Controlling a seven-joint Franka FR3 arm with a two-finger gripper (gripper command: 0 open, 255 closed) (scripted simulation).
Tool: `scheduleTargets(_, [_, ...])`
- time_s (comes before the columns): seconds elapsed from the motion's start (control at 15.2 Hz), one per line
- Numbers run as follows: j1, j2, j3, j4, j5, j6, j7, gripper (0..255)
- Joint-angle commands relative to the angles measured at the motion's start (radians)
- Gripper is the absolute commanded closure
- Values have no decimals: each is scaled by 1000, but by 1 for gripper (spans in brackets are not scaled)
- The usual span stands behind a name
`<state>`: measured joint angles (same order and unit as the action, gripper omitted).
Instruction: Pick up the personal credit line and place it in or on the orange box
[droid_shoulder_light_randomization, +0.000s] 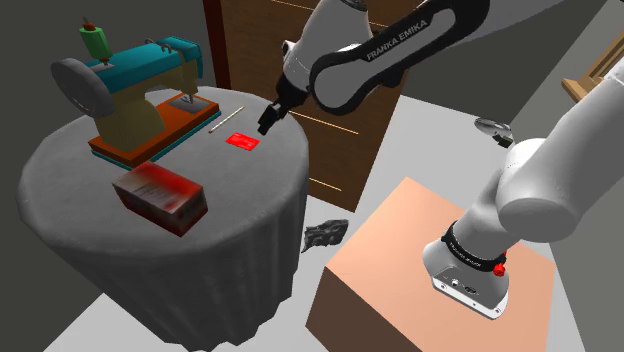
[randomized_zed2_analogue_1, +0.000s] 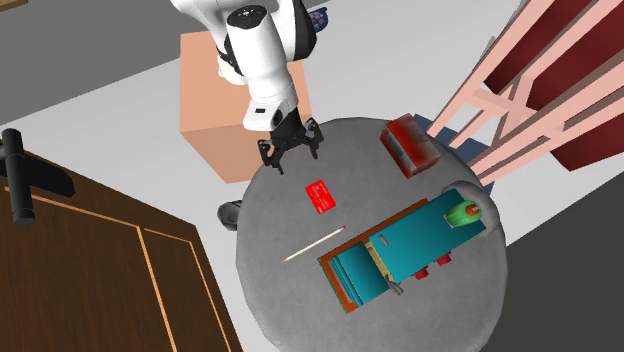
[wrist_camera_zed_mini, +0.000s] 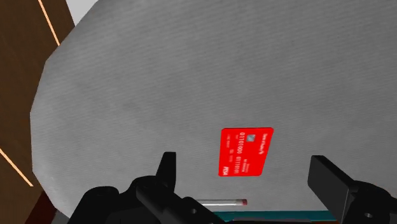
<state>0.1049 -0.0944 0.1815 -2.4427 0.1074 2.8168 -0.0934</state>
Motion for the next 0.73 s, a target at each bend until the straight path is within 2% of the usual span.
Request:
scheduleTargets(0.0, [-2,90,13,55,-45,68,30,0])
scheduleTargets(0.2, [11,209,6,134,-142,149,96,0])
scheduleTargets(0.33, [40,287,-19,195,-212,194,146,0])
scheduleTargets(0.66, [78,370,-59,251,-249,230,175,0])
